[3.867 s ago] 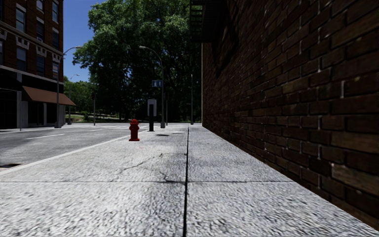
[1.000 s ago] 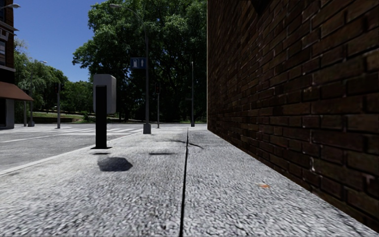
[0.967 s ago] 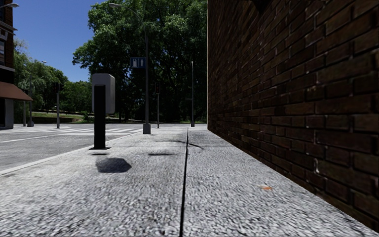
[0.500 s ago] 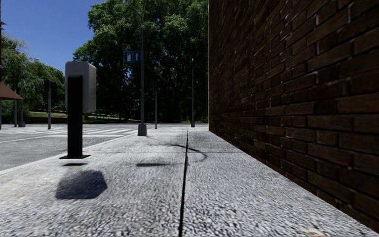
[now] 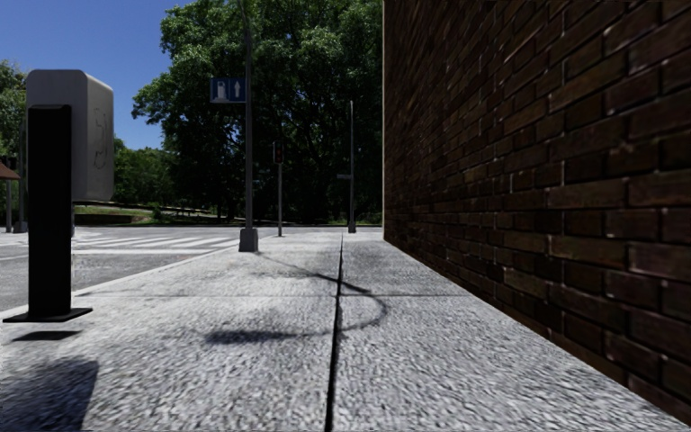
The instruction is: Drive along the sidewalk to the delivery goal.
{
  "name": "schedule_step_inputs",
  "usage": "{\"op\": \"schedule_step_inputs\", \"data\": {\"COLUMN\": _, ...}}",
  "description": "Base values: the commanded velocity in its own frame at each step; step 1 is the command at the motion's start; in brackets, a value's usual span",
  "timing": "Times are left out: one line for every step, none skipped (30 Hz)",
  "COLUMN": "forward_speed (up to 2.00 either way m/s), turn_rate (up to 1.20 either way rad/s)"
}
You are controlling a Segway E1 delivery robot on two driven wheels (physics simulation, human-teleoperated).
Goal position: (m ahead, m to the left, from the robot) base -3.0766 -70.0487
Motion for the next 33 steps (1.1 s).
{"op": "schedule_step_inputs", "data": {"forward_speed": 1.95, "turn_rate": 0.00}}
{"op": "schedule_step_inputs", "data": {"forward_speed": 1.95, "turn_rate": 0.00}}
{"op": "schedule_step_inputs", "data": {"forward_speed": 1.95, "turn_rate": 0.00}}
{"op": "schedule_step_inputs", "data": {"forward_speed": 1.95, "turn_rate": 0.00}}
{"op": "schedule_step_inputs", "data": {"forward_speed": 1.95, "turn_rate": 0.00}}
{"op": "schedule_step_inputs", "data": {"forward_speed": 1.95, "turn_rate": 0.00}}
{"op": "schedule_step_inputs", "data": {"forward_speed": 1.95, "turn_rate": 0.00}}
{"op": "schedule_step_inputs", "data": {"forward_speed": 1.95, "turn_rate": 0.00}}
{"op": "schedule_step_inputs", "data": {"forward_speed": 1.95, "turn_rate": 0.00}}
{"op": "schedule_step_inputs", "data": {"forward_speed": 1.95, "turn_rate": 0.00}}
{"op": "schedule_step_inputs", "data": {"forward_speed": 1.95, "turn_rate": 0.00}}
{"op": "schedule_step_inputs", "data": {"forward_speed": 1.95, "turn_rate": 0.00}}
{"op": "schedule_step_inputs", "data": {"forward_speed": 1.95, "turn_rate": 0.00}}
{"op": "schedule_step_inputs", "data": {"forward_speed": 1.95, "turn_rate": 0.00}}
{"op": "schedule_step_inputs", "data": {"forward_speed": 1.95, "turn_rate": 0.00}}
{"op": "schedule_step_inputs", "data": {"forward_speed": 1.95, "turn_rate": 0.00}}
{"op": "schedule_step_inputs", "data": {"forward_speed": 1.95, "turn_rate": 0.00}}
{"op": "schedule_step_inputs", "data": {"forward_speed": 1.95, "turn_rate": 0.00}}
{"op": "schedule_step_inputs", "data": {"forward_speed": 1.95, "turn_rate": 0.00}}
{"op": "schedule_step_inputs", "data": {"forward_speed": 1.95, "turn_rate": 0.00}}
{"op": "schedule_step_inputs", "data": {"forward_speed": 1.95, "turn_rate": 0.00}}
{"op": "schedule_step_inputs", "data": {"forward_speed": 1.95, "turn_rate": 0.00}}
{"op": "schedule_step_inputs", "data": {"forward_speed": 1.95, "turn_rate": 0.00}}
{"op": "schedule_step_inputs", "data": {"forward_speed": 1.95, "turn_rate": 0.00}}
{"op": "schedule_step_inputs", "data": {"forward_speed": 1.95, "turn_rate": 0.00}}
{"op": "schedule_step_inputs", "data": {"forward_speed": 1.95, "turn_rate": 0.00}}
{"op": "schedule_step_inputs", "data": {"forward_speed": 1.95, "turn_rate": 0.00}}
{"op": "schedule_step_inputs", "data": {"forward_speed": 1.95, "turn_rate": 0.00}}
{"op": "schedule_step_inputs", "data": {"forward_speed": 1.95, "turn_rate": 0.00}}
{"op": "schedule_step_inputs", "data": {"forward_speed": 1.95, "turn_rate": 0.00}}
{"op": "schedule_step_inputs", "data": {"forward_speed": 1.95, "turn_rate": 0.00}}
{"op": "schedule_step_inputs", "data": {"forward_speed": 1.95, "turn_rate": 0.00}}
{"op": "schedule_step_inputs", "data": {"forward_speed": 1.95, "turn_rate": 0.00}}
